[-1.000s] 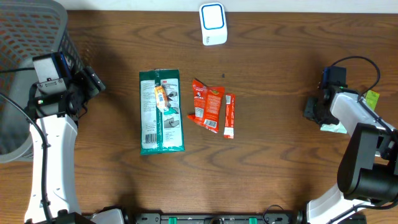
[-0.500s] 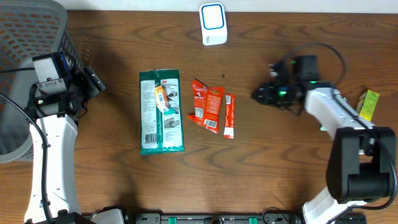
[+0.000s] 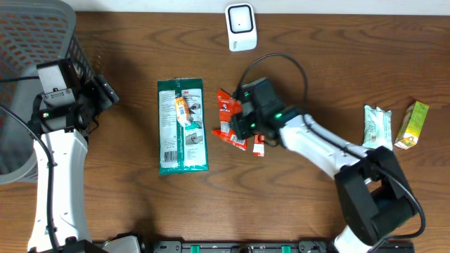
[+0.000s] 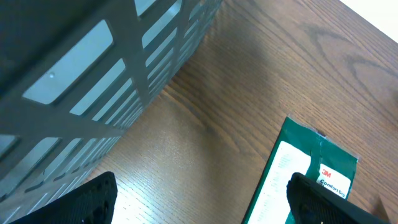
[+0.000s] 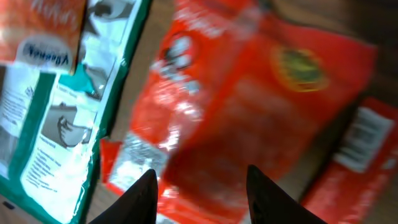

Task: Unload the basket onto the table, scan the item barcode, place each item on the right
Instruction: 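Reach the right gripper into the red packets and grasp a Nescafé stick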

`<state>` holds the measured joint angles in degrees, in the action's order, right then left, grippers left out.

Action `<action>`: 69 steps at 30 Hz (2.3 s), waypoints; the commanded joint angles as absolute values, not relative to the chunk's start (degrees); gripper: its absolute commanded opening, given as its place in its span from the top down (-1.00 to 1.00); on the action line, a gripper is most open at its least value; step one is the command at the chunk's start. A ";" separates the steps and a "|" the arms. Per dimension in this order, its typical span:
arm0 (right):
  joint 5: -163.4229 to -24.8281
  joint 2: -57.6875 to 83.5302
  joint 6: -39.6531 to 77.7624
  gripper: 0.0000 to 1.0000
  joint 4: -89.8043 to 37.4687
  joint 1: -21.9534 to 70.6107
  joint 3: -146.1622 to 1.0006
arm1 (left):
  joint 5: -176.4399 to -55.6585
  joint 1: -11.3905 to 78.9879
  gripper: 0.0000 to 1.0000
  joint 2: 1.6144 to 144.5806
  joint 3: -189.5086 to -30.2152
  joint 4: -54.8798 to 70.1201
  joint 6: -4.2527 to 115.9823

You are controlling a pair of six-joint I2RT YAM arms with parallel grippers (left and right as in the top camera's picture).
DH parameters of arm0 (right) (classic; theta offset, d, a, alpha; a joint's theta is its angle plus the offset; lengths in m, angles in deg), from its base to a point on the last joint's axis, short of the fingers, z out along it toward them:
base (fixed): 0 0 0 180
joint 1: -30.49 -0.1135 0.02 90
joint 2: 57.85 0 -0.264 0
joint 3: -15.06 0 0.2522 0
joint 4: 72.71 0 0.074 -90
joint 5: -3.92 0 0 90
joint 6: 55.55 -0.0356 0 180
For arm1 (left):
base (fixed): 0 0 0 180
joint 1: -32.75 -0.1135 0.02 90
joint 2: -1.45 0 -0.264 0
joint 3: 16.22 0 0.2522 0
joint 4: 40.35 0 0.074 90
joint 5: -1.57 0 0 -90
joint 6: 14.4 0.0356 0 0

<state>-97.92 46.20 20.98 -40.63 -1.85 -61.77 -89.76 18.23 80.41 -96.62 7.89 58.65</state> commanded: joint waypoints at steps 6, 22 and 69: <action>-89.17 44.80 13.44 0.01 -40.50 -5.45 -62.67 | -89.01 17.77 -0.76 79.47 -97.40 7.85 58.32; -81.92 44.80 6.05 0.24 -38.46 -5.08 -62.67 | -89.01 17.77 -0.76 79.47 -97.40 7.85 58.32; -78.79 48.54 -4.68 0.50 -32.76 -2.24 -60.07 | -89.01 17.77 -0.76 79.47 -97.40 7.85 58.32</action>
